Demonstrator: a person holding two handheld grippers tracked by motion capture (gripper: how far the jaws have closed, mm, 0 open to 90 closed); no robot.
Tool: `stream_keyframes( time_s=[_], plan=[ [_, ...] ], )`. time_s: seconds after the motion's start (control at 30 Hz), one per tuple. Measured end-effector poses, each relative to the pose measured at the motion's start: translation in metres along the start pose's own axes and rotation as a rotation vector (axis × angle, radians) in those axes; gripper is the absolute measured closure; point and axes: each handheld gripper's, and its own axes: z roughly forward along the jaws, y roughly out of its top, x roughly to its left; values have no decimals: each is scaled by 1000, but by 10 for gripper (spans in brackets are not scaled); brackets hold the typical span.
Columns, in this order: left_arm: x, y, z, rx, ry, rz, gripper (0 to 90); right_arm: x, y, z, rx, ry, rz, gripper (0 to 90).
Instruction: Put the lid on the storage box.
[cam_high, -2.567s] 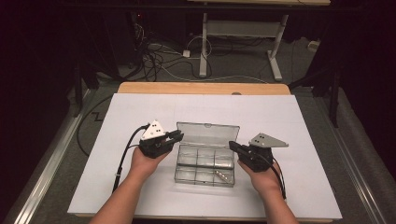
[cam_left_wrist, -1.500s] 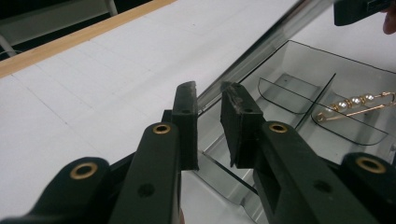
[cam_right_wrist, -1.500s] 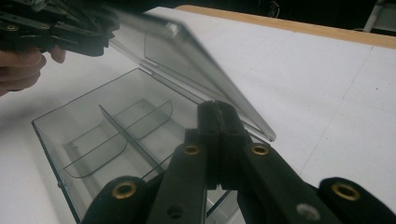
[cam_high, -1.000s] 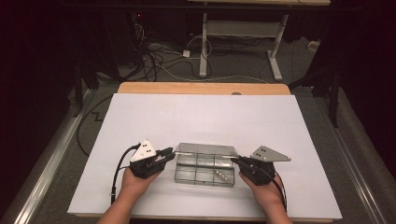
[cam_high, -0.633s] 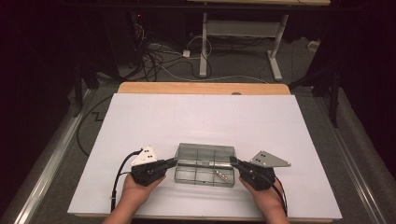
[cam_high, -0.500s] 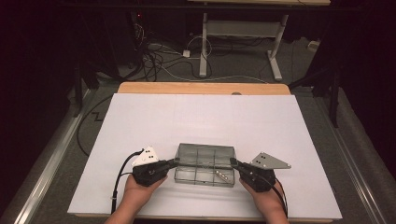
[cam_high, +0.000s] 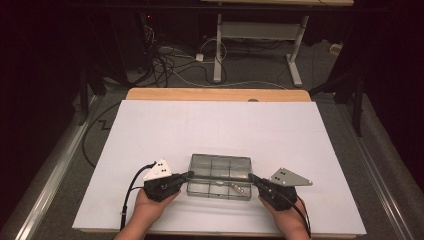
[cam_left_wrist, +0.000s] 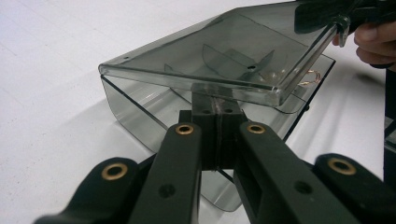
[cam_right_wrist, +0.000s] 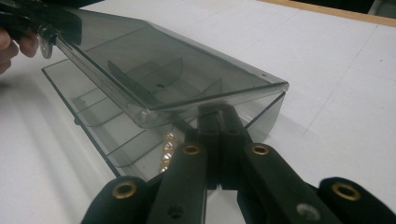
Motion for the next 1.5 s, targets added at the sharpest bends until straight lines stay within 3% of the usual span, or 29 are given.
stream_keyframes(
  time_s=[0.37,0.47,0.63,0.93,1.27,1.5],
  plan=[
    [-3,-3,-2,19,9,46,877,-14,-13,-11,22,-40,28,900],
    [-4,-5,-4,23,9,53,876,-19,-19,-15,43,-58,40,840],
    [-5,-9,-8,15,7,59,877,-26,-27,-19,96,-69,68,578],
    [-6,-14,-11,20,18,70,876,-29,-35,-20,162,-103,88,4],
    [0,-21,-13,39,39,59,876,-28,-35,-20,154,-117,98,4],
    [12,-28,-19,50,87,33,876,-27,-33,-20,137,-118,88,4]
  ],
)
